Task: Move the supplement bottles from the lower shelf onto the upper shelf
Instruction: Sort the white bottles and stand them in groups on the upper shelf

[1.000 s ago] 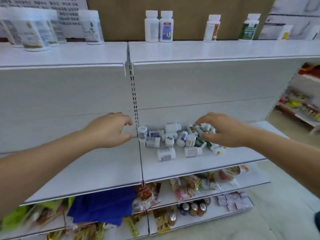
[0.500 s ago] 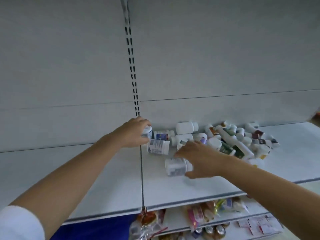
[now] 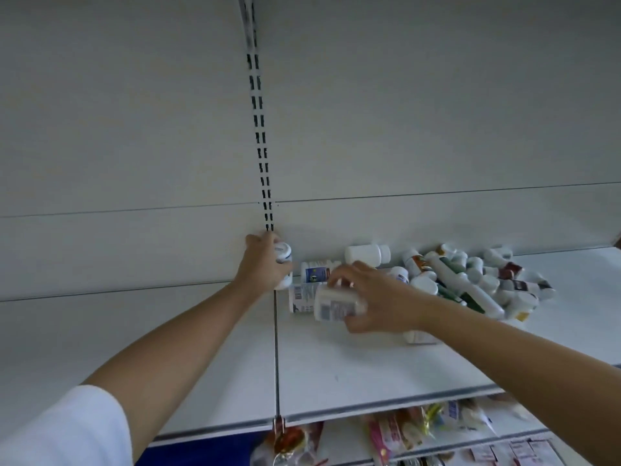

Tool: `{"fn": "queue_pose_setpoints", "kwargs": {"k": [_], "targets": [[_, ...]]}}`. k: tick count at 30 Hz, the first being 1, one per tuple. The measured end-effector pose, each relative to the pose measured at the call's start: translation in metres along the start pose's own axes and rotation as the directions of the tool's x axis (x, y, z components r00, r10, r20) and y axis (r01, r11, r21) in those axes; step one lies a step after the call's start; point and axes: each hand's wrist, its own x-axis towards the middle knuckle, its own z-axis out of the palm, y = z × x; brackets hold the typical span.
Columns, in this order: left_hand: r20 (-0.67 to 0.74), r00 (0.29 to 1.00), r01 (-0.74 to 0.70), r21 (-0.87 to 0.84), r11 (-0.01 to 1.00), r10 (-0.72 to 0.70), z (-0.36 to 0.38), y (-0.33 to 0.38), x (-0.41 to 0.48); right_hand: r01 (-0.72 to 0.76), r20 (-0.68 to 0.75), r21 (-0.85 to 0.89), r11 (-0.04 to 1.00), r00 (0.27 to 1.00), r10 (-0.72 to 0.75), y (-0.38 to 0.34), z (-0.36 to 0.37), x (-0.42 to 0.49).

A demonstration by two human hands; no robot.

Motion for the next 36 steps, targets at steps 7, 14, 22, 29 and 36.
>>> {"fn": "queue_pose_setpoints", "kwargs": {"k": [7, 14, 22, 29, 36], "targets": [[0.164, 0.974, 0.226, -0.594, 0.772, -0.159, -0.1, 0.081, -0.071, -0.177, -0.122, 0.527, 0.831, 0.952, 0.28, -0.074, -0.089, -0.043], [0.295, 0.953, 0.291, -0.829, 0.477, -0.068, -0.2, 0.163, -0.165, -0.047, -0.109, 0.889, 0.455, 0.944, 0.31, -0.148, -0.144, -0.126], [0.395, 0.919, 0.385, -0.903, 0.19, 0.015, -0.265, 0.22, -0.219, 0.027, 0.067, 0.973, -0.23, 0.918, 0.392, -0.205, -0.186, -0.187], [0.3, 0.942, 0.28, -0.95, 0.137, 0.149, -0.279, 0.244, -0.24, 0.108, -0.04, 0.974, -0.199, 0.947, 0.32, -0.237, -0.205, -0.199], [0.123, 0.946, 0.054, -0.972, 0.229, 0.299, -0.316, 0.243, -0.217, 0.158, -0.126, 0.981, -0.11, 0.959, 0.254, -0.247, -0.235, -0.184]]}}
